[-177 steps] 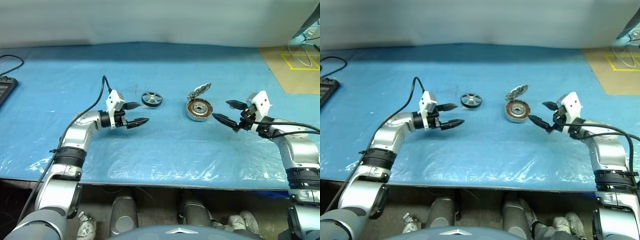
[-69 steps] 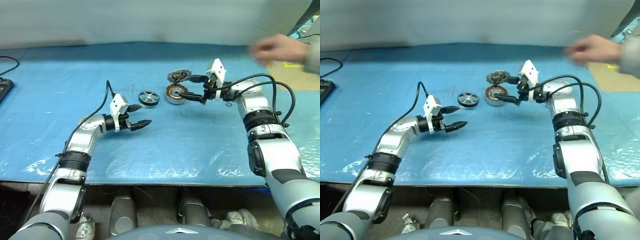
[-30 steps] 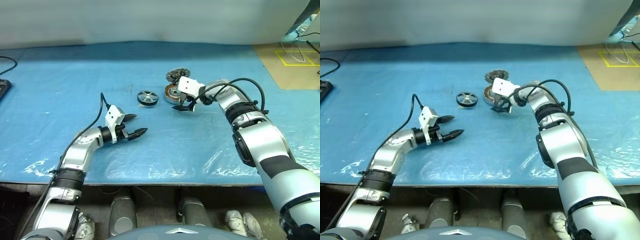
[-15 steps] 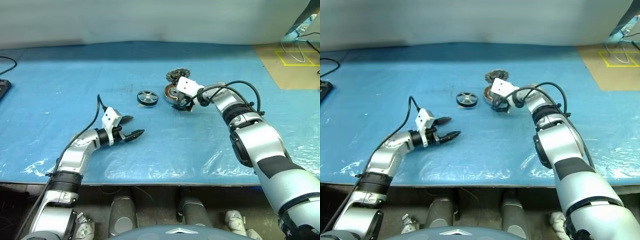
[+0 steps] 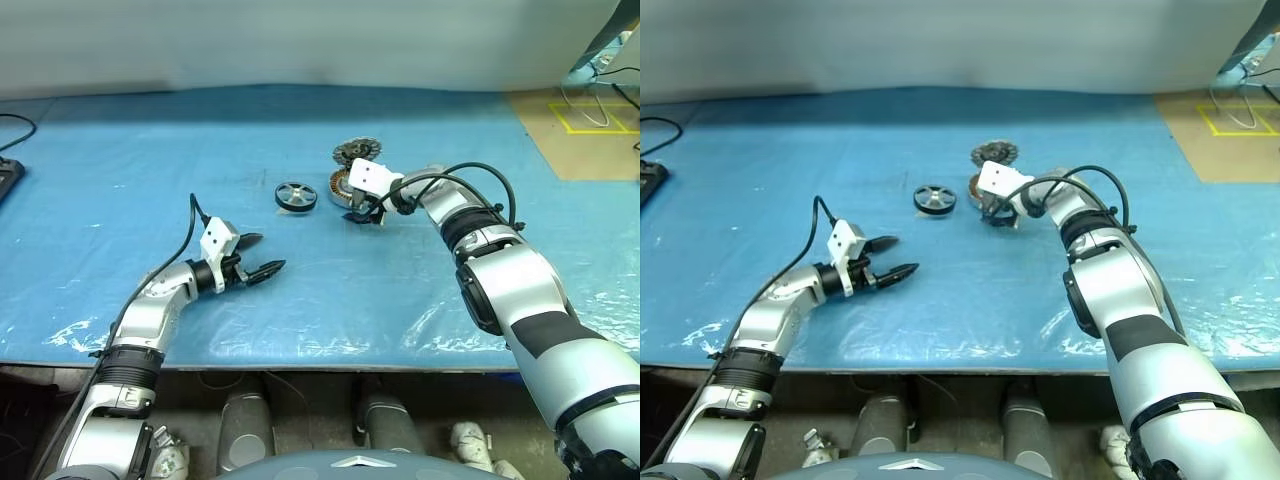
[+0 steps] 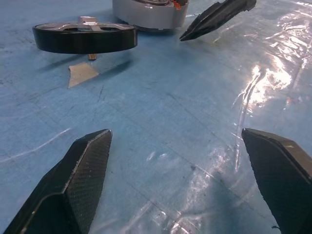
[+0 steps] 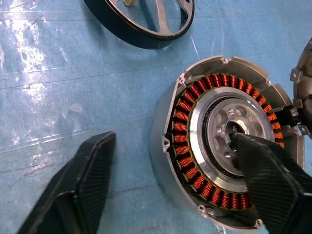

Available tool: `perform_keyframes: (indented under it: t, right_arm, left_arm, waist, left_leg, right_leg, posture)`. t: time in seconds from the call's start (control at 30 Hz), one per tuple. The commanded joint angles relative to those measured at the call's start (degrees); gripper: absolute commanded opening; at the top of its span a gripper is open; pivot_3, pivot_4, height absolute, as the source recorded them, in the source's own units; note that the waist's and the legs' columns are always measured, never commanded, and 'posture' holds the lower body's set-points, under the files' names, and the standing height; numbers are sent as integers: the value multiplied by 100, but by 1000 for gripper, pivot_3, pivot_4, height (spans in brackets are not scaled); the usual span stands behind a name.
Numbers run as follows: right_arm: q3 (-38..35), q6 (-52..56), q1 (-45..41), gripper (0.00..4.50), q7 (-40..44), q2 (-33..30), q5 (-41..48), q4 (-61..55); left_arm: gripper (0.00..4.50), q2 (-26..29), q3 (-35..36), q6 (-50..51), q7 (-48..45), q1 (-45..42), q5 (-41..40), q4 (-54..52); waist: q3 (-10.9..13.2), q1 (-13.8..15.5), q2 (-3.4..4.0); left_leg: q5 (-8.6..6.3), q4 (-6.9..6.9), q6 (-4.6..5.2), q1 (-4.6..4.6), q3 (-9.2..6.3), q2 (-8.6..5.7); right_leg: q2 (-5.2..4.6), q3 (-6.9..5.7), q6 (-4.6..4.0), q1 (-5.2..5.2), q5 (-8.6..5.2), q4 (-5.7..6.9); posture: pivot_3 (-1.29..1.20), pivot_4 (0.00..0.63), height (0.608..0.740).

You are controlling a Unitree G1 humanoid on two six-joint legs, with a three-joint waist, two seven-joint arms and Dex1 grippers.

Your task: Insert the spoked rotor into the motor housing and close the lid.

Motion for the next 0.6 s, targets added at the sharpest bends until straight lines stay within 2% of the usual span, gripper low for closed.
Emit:
perform_keyframes:
  t: [0.03,0.07,0.33,0.47,0.6]
  right_arm:
    - [228,232,181,2929,116,-86,-293,152]
    - [280,230,198,2562,121,-106,-345,152]
    - [548,190,276,2562,113,-209,-589,159]
    - [491,177,302,1873,145,-226,-513,146]
    - [396,46,308,1809,224,-265,-414,107]
  left_arm:
    - [4500,43,86,-171,-6,-61,-11,-2]
    - [4500,44,83,-180,-7,-65,-9,11]
    - [4500,16,51,-194,39,-59,3,-15]
    - [4500,-2,40,-168,88,-31,0,-88]
    - [4500,-23,24,-138,126,-44,-2,-113]
  waist:
    - [-1,17,1]
    - [-2,22,1]
    - [-4,31,1]
    - [-7,38,-2]
    - [-8,38,-1]
  left_leg:
    - [0,0,0,1,0,0]
    - [0,0,0,1,0,-1]
    - [0,0,-1,16,-1,-8]
    - [-2,-3,-2,49,-3,-7]
    - [-3,-5,-3,73,-5,-12]
  right_leg:
    - [0,0,0,2,0,0]
    - [-2,-1,0,2,0,0]
    - [-8,-1,0,24,-1,-4]
    - [-8,-3,0,62,-2,-12]
    - [-16,-1,2,82,-3,-10]
  posture:
    - [0,150,740]
    - [0,150,740]
    - [0,150,740]
    - [0,150,740]
    - [0,150,740]
